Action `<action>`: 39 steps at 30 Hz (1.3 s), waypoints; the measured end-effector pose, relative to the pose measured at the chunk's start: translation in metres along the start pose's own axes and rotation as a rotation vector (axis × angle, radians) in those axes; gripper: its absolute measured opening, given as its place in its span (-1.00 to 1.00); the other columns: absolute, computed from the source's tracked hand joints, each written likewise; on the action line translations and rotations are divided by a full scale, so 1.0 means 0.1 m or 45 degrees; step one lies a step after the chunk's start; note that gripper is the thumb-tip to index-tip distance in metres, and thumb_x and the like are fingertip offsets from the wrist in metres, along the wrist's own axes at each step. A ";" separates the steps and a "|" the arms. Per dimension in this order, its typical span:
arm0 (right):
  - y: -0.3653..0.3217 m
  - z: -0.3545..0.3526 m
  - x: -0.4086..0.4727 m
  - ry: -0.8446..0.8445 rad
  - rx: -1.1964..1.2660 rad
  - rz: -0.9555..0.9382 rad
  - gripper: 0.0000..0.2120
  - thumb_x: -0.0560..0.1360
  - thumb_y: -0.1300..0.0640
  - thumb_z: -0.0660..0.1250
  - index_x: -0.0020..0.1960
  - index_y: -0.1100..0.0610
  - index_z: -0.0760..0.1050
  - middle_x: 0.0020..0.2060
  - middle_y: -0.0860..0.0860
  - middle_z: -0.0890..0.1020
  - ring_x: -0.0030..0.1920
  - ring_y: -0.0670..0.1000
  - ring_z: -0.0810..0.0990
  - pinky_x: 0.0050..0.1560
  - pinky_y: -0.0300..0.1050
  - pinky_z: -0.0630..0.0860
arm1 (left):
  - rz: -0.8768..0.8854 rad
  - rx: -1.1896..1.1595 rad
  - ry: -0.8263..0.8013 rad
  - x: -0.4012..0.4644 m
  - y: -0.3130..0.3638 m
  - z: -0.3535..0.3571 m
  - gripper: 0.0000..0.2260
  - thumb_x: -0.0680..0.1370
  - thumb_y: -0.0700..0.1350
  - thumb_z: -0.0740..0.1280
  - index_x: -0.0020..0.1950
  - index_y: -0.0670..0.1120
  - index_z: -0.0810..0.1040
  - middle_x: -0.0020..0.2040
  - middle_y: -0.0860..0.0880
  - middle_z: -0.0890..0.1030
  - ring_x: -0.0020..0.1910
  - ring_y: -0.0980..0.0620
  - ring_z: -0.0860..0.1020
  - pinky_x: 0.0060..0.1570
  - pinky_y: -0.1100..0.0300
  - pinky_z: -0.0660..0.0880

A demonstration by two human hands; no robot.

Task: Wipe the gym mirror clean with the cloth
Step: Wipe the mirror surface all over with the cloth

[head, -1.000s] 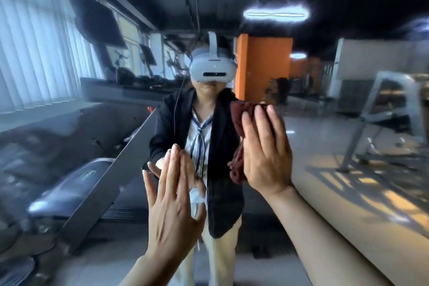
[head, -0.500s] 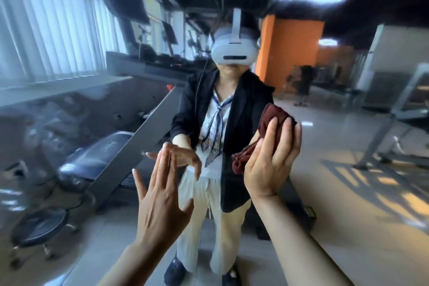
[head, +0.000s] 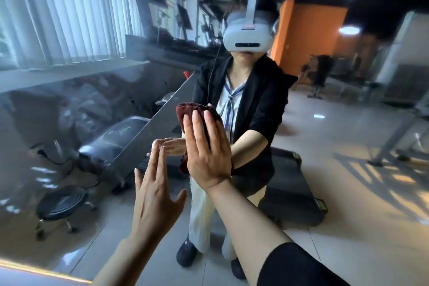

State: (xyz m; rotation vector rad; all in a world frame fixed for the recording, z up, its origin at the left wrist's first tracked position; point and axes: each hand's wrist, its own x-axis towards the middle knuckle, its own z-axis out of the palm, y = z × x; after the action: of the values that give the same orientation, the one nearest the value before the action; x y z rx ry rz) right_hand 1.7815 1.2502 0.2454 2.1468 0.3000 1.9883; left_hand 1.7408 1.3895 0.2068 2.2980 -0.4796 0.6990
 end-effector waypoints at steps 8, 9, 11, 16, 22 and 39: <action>0.72 -0.43 -0.40 -0.055 -0.110 -0.200 -0.57 0.61 0.20 0.23 0.48 0.15 0.42 0.43 0.10 0.41 0.47 0.15 0.34 0.52 0.09 0.28 | 0.118 -0.051 0.037 -0.10 0.42 0.23 0.06 0.30 -0.19 0.62 0.63 -0.18 0.04 0.65 -0.05 0.01 0.62 -0.03 0.01 0.50 -0.25 -0.03; 0.89 -0.52 -0.51 -0.064 -0.153 -0.170 -0.56 0.61 0.20 0.23 0.49 0.15 0.40 0.43 0.10 0.39 0.49 0.16 0.31 0.53 0.11 0.25 | 0.144 -0.067 0.032 -0.12 0.50 0.27 0.05 0.31 -0.19 0.61 0.63 -0.18 0.04 0.65 -0.08 0.03 0.62 -0.05 0.01 0.50 -0.27 -0.03; 1.22 -0.72 -0.71 -0.096 -0.217 -0.108 -0.52 0.63 0.22 0.21 0.54 0.15 0.30 0.45 0.13 0.35 0.51 0.18 0.24 0.51 0.17 0.27 | 0.192 -0.071 0.010 -0.14 0.66 0.36 0.04 0.31 -0.23 0.60 0.63 -0.16 0.04 0.64 -0.09 0.04 0.62 -0.06 0.01 0.50 -0.31 -0.03; 1.88 -1.23 -1.09 -0.141 -0.352 0.140 -0.58 0.71 0.12 0.14 0.53 0.21 0.24 0.41 0.23 0.29 0.47 0.28 0.23 0.56 0.13 0.16 | 0.308 -0.034 -0.067 -0.19 1.00 0.48 0.07 0.29 -0.20 0.60 0.64 -0.11 0.02 0.65 -0.09 -0.01 0.62 -0.04 -0.03 0.48 -0.26 -0.13; 1.59 -1.07 -0.93 -0.108 -0.236 0.358 -0.60 0.69 0.18 0.16 0.50 0.24 0.26 0.46 0.21 0.26 0.48 0.33 0.21 0.52 0.24 0.22 | 0.380 0.012 -0.114 -0.21 1.23 0.52 -0.01 0.27 -0.16 0.62 0.61 -0.14 0.20 0.65 -0.05 -0.06 0.62 -0.02 -0.08 0.49 -0.24 -0.16; 2.44 -1.38 -0.93 0.091 -0.299 0.499 -0.64 0.69 0.22 0.19 0.46 0.29 0.38 0.43 0.28 0.32 0.47 0.37 0.25 0.52 0.22 0.23 | 0.555 0.000 -0.043 -0.30 1.78 0.92 -0.21 0.40 -0.03 0.34 0.60 -0.18 0.18 0.64 -0.10 0.04 0.62 -0.08 -0.01 0.52 -0.23 -0.13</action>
State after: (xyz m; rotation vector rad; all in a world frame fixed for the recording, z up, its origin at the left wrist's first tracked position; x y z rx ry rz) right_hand 1.6399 0.9911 0.2358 2.1081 -0.3572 2.1703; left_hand 1.6592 1.2041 0.2203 2.2264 -1.0142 0.8639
